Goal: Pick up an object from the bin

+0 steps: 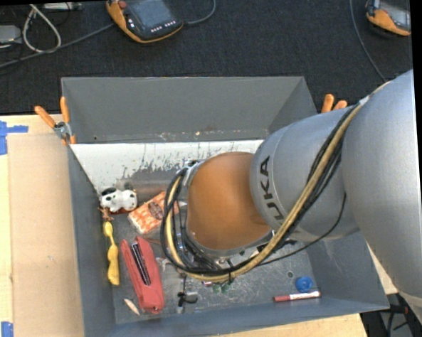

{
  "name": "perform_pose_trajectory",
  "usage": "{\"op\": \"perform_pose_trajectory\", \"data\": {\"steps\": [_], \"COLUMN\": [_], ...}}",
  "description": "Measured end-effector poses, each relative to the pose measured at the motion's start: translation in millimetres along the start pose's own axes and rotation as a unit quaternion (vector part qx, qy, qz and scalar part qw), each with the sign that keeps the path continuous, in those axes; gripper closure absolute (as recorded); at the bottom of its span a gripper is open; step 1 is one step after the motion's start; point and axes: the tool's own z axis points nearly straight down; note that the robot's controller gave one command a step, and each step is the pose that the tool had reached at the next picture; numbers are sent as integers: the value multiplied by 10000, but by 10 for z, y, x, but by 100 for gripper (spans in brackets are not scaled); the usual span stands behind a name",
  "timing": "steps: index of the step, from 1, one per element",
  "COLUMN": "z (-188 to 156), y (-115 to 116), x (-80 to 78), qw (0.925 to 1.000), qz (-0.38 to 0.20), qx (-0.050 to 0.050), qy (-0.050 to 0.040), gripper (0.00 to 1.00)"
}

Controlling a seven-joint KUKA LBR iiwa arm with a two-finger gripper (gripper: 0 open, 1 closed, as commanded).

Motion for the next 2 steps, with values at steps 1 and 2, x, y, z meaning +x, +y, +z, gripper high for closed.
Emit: {"op": "perform_pose_trajectory", "data": {"steps": [1, 2], "z": [-44, 588], "y": [-13, -331], "x": [-21, -600], "qw": [10000, 9988], "qz": [31, 491], "qx": [-7, -7], "qy": [-36, -17], "gripper": [0, 0]}}
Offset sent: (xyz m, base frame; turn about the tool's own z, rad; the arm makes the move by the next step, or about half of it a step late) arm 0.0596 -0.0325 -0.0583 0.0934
